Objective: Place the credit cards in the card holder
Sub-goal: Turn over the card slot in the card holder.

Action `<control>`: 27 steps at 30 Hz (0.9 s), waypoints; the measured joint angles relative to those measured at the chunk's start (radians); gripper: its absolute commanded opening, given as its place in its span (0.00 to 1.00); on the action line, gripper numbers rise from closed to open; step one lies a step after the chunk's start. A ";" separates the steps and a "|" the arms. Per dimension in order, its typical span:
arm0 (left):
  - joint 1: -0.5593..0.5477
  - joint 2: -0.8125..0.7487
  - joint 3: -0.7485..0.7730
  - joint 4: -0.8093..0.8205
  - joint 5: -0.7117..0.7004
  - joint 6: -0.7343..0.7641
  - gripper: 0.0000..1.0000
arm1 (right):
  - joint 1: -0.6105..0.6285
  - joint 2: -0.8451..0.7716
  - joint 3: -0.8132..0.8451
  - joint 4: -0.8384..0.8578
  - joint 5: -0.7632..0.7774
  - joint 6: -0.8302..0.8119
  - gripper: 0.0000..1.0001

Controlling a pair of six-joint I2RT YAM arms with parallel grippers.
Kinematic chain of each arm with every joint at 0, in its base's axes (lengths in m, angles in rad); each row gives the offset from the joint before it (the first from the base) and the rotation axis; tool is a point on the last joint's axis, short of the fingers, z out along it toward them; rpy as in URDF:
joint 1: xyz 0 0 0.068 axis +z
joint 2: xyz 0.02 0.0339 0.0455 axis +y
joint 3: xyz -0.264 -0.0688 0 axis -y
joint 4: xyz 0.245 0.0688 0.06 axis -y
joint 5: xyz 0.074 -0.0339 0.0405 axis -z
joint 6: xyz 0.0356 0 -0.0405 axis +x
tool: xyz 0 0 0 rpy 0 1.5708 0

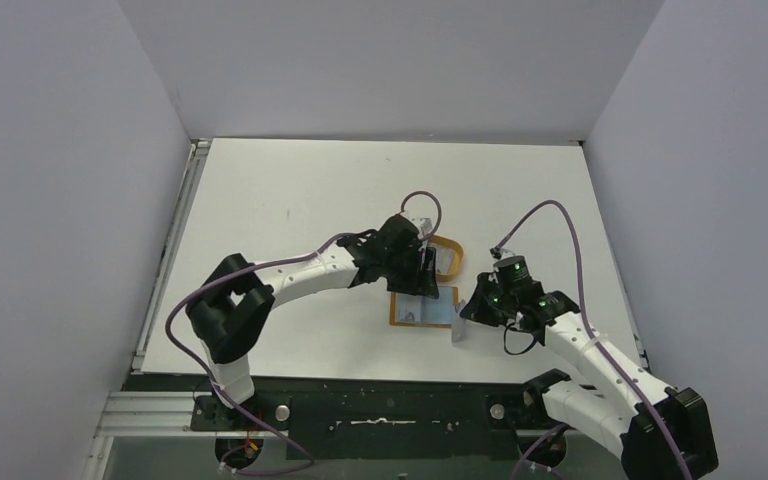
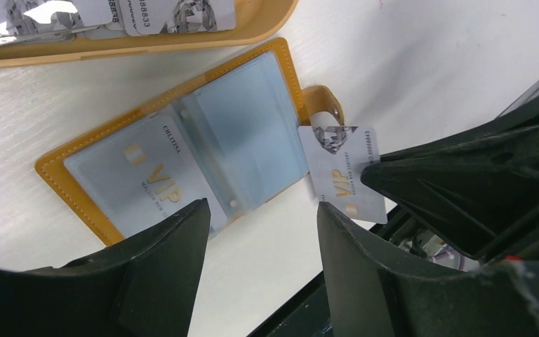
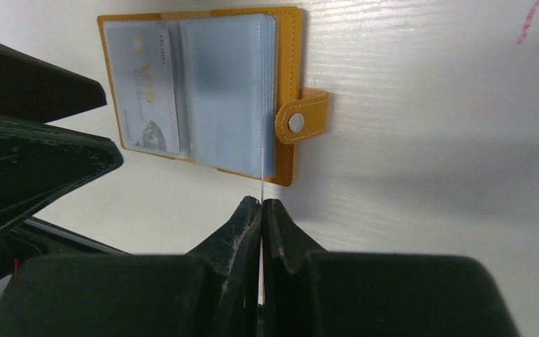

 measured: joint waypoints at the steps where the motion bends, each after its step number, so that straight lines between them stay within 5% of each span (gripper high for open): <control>1: -0.001 0.009 0.005 -0.005 -0.001 0.002 0.55 | -0.006 0.003 0.000 0.005 -0.005 0.000 0.00; 27: -0.001 0.116 0.063 -0.121 -0.063 0.052 0.52 | -0.057 0.027 -0.043 0.089 -0.094 -0.007 0.00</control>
